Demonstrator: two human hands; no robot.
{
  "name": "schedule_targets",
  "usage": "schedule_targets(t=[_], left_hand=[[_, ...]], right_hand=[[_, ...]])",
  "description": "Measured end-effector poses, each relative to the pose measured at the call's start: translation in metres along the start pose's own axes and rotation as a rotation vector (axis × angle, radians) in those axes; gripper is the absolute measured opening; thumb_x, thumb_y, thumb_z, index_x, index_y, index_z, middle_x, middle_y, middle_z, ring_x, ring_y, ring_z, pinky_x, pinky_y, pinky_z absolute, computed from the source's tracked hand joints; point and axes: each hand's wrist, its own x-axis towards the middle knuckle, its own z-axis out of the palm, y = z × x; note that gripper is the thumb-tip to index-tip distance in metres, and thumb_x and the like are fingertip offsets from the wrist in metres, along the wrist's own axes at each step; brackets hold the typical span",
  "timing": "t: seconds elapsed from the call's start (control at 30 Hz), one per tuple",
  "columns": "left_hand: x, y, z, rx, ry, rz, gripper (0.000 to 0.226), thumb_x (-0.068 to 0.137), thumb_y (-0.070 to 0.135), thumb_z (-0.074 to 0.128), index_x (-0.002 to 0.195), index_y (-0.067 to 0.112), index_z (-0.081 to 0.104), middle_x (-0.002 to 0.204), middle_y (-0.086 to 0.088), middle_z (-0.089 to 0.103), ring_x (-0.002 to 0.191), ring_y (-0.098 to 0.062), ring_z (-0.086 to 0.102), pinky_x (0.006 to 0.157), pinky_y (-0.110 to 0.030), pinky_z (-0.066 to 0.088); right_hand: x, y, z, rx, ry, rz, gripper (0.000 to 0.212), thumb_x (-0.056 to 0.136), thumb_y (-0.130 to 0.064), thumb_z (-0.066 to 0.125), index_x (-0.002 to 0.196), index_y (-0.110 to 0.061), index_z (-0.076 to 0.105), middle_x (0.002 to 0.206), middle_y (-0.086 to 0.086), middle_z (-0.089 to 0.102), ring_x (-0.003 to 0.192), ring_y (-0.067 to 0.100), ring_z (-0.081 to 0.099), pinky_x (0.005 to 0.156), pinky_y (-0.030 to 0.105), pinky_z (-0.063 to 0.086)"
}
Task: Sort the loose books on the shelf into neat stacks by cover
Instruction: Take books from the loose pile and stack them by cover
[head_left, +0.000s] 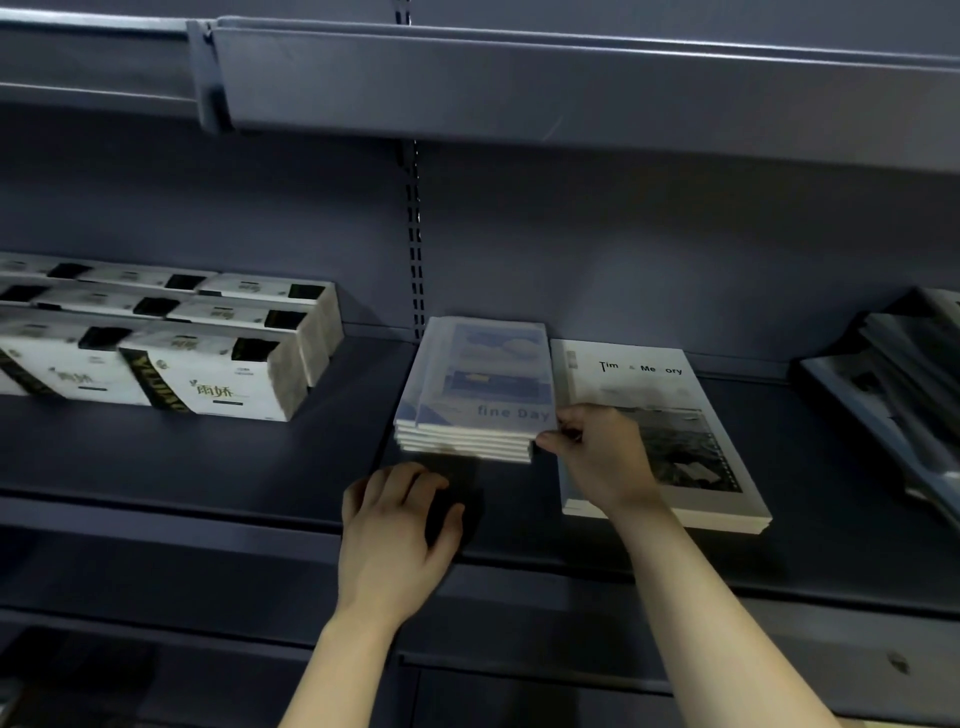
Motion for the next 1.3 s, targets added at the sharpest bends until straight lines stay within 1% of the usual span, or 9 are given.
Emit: schedule_targets(t=[0.13,0.2,0.4,0.53,0.7,0.83,1.0,1.2,1.3], left_hand=[[0.0,0.0,0.0,-0.002,0.0,-0.003,0.038,0.087,0.046,0.042,0.1,0.021,0.067,0.104,0.001,0.061,0.094,-0.023,0.055,0.083,-0.037,0.035],[0.0,0.0,0.0,-0.004,0.006,0.002,0.037,0.087,0.045,0.042,0.1,0.021,0.067,0.104,0.001,0.061,0.094,-0.022,0.055,0.083,-0.036,0.034],[0.0,0.001,0.0,0.006,0.02,0.0,0.036,0.086,0.045,0.043,0.099,0.021,0.067,0.104,0.001,0.061,0.095,-0.023,0.055,0.083,-0.037,0.033],[0.0,0.002,0.0,0.013,0.022,0.001,0.035,0.086,0.045,0.043,0.098,0.021,0.066,0.103,0.001,0.061,0.094,-0.023,0.055,0.083,-0.037,0.032],[0.0,0.002,0.0,0.022,0.021,-0.005,0.037,0.086,0.045,0.043,0.098,0.021,0.067,0.104,0.0,0.061,0.095,-0.023,0.055,0.082,-0.037,0.034],[0.001,0.003,0.0,0.026,0.022,-0.005,0.037,0.086,0.045,0.043,0.098,0.02,0.067,0.103,0.0,0.062,0.094,-0.024,0.055,0.082,-0.039,0.036],[0.0,0.003,0.0,0.024,0.027,-0.01,0.037,0.085,0.045,0.043,0.097,0.021,0.068,0.102,0.001,0.061,0.094,-0.024,0.056,0.082,-0.038,0.034],[0.001,0.003,0.0,0.027,0.021,-0.009,0.037,0.085,0.045,0.043,0.098,0.021,0.068,0.102,0.0,0.062,0.093,-0.024,0.056,0.082,-0.038,0.034],[0.001,0.003,0.0,0.028,0.015,-0.013,0.037,0.085,0.045,0.043,0.098,0.021,0.067,0.103,0.001,0.061,0.094,-0.024,0.055,0.082,-0.037,0.032]], right_hand=[[0.003,-0.001,0.009,-0.07,0.03,-0.055,0.016,0.09,-0.024,0.065,0.102,-0.017,0.072,0.097,-0.006,0.071,0.09,0.008,0.064,0.076,0.019,0.045],[0.006,0.0,0.014,-0.086,0.043,-0.066,0.016,0.089,-0.027,0.065,0.099,-0.017,0.073,0.094,-0.006,0.072,0.088,0.009,0.065,0.072,0.019,0.044],[0.006,0.003,0.016,-0.101,0.055,-0.075,0.02,0.088,-0.031,0.066,0.103,-0.019,0.072,0.096,-0.006,0.072,0.086,0.009,0.065,0.072,0.021,0.046],[0.003,0.006,0.018,-0.149,0.075,-0.121,0.023,0.089,-0.037,0.064,0.104,-0.022,0.07,0.094,-0.009,0.068,0.081,0.005,0.058,0.065,0.018,0.041],[0.003,0.01,0.022,-0.232,0.13,-0.178,0.027,0.089,-0.039,0.062,0.109,-0.023,0.068,0.094,-0.006,0.066,0.084,0.009,0.056,0.068,0.024,0.039],[0.007,0.01,0.022,-0.198,0.12,-0.244,0.023,0.088,-0.035,0.065,0.105,-0.02,0.069,0.091,-0.006,0.066,0.083,0.006,0.051,0.078,0.027,0.044],[0.01,0.012,0.025,-0.205,0.102,-0.211,0.025,0.087,-0.038,0.064,0.105,-0.021,0.069,0.097,0.0,0.067,0.092,0.019,0.059,0.082,0.036,0.049],[0.009,0.011,0.026,-0.234,0.095,-0.191,0.026,0.088,-0.04,0.063,0.106,-0.023,0.068,0.1,-0.002,0.068,0.096,0.019,0.059,0.086,0.038,0.049],[0.007,0.012,0.026,-0.242,0.101,-0.197,0.026,0.089,-0.045,0.059,0.103,-0.024,0.068,0.096,-0.003,0.068,0.092,0.019,0.059,0.088,0.038,0.048]])
